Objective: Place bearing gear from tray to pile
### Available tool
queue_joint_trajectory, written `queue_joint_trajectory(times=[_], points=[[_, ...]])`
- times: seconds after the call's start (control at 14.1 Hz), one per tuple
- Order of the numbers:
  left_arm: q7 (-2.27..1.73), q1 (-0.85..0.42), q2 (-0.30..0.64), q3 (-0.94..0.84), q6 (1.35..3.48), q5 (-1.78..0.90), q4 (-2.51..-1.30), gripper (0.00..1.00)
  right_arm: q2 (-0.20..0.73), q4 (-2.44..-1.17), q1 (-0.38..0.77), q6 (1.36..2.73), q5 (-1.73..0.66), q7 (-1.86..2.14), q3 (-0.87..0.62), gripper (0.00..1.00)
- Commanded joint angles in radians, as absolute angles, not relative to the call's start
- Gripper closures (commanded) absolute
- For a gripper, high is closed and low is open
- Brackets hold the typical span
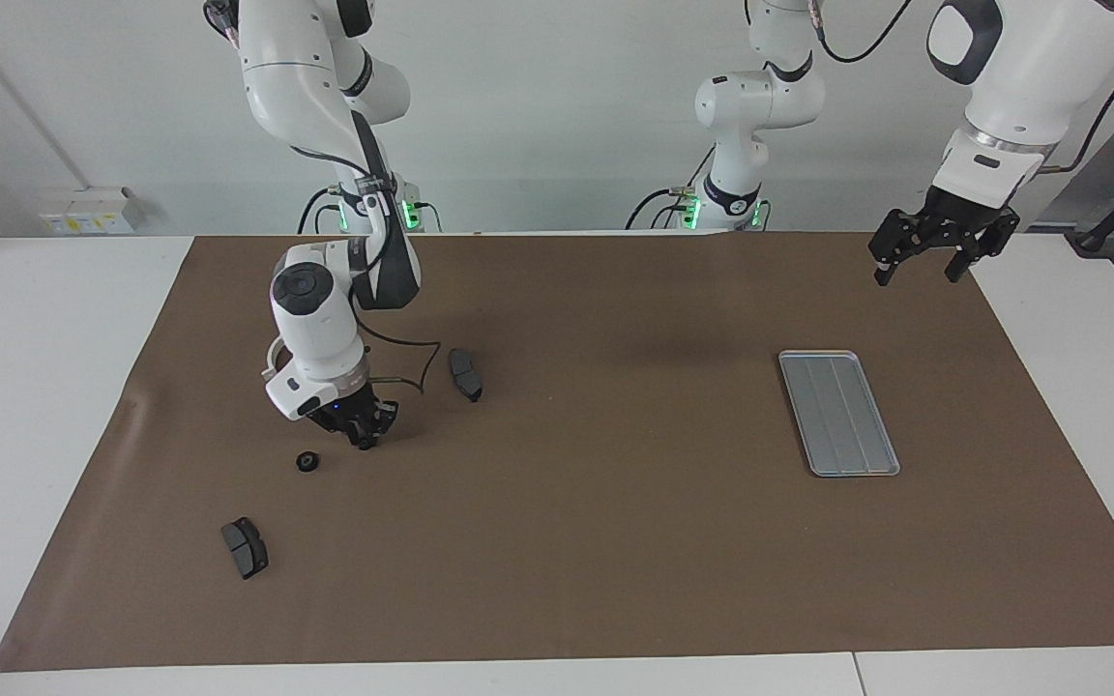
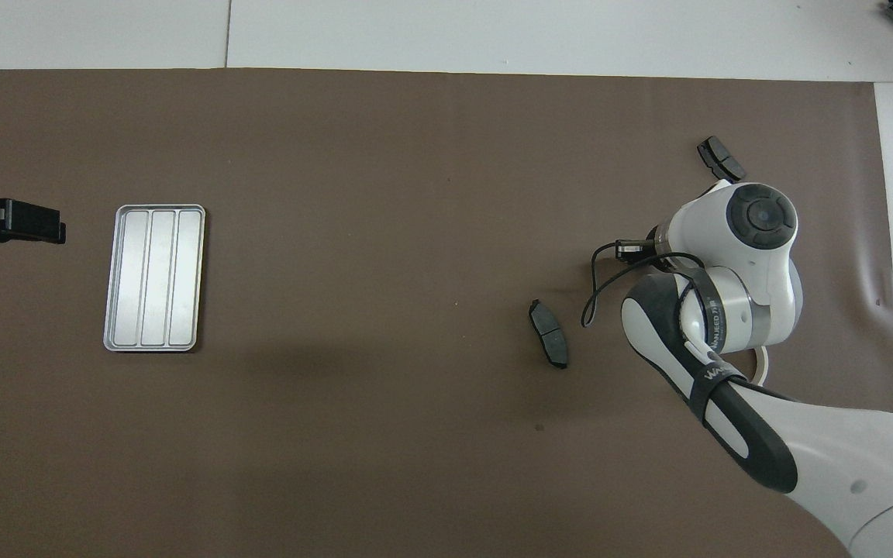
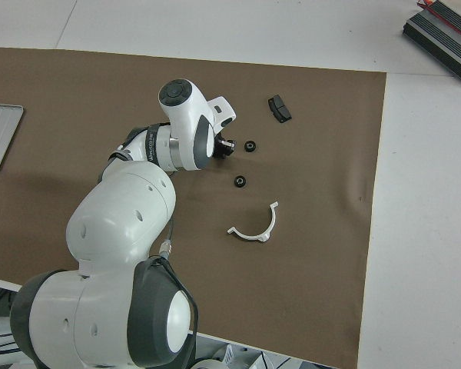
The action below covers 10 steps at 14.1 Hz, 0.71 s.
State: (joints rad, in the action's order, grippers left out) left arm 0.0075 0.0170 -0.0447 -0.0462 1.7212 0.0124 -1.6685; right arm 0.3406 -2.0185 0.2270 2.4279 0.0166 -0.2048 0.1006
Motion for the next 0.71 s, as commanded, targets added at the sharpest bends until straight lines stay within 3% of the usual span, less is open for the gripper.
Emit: queue_joint_trajectory(times=[0.0, 0.64], points=[[-0.005, 0.014, -0.071, -0.041, 1.712, 0.021, -1.690, 0.00, 0.327, -2.023, 0.209, 2.438, 0.000, -0.205, 0.086, 0.00], [-0.005, 0.014, -0.071, -0.043, 1.712, 0.021, -1.690, 0.00, 0.121, -1.876, 0.146, 2.113, 0.018, -0.206, 0.091, 0.00]])
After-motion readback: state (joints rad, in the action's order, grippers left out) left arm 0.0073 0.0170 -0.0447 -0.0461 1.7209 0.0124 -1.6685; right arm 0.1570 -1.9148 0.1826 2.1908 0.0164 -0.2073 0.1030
